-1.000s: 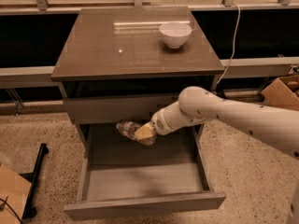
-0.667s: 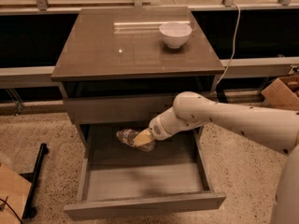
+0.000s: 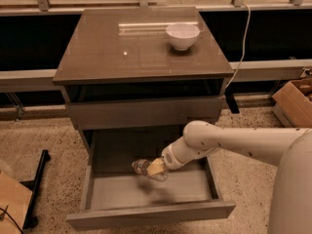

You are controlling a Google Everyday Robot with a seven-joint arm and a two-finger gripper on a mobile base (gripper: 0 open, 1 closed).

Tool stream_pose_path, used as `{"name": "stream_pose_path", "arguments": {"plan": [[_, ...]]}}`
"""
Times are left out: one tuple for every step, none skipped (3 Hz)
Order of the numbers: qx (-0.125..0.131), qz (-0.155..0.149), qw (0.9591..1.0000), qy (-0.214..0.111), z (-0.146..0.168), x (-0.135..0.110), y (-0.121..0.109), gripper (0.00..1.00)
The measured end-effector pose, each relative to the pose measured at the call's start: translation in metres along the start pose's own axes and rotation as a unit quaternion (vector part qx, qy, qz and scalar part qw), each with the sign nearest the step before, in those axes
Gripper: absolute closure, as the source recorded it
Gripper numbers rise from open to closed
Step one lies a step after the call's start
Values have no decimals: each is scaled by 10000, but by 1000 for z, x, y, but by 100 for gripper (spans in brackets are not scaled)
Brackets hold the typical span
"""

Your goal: Place water bottle into middle drawer

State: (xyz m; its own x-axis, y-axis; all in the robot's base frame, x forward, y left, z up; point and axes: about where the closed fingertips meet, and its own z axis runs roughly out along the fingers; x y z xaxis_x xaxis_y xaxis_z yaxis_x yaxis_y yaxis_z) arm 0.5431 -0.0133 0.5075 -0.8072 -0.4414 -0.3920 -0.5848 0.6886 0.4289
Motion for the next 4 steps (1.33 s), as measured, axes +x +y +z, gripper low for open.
{"name": "stream_pose_path", "arguments": {"plan": [[-9,376,9993,-33,26,30,-20,90],[9,780,9969,-115,50,54,-42,69],[38,1047,9945,-83,64,68,-55,46],[28,1062,9943,-68,66,70,-55,22]]}}
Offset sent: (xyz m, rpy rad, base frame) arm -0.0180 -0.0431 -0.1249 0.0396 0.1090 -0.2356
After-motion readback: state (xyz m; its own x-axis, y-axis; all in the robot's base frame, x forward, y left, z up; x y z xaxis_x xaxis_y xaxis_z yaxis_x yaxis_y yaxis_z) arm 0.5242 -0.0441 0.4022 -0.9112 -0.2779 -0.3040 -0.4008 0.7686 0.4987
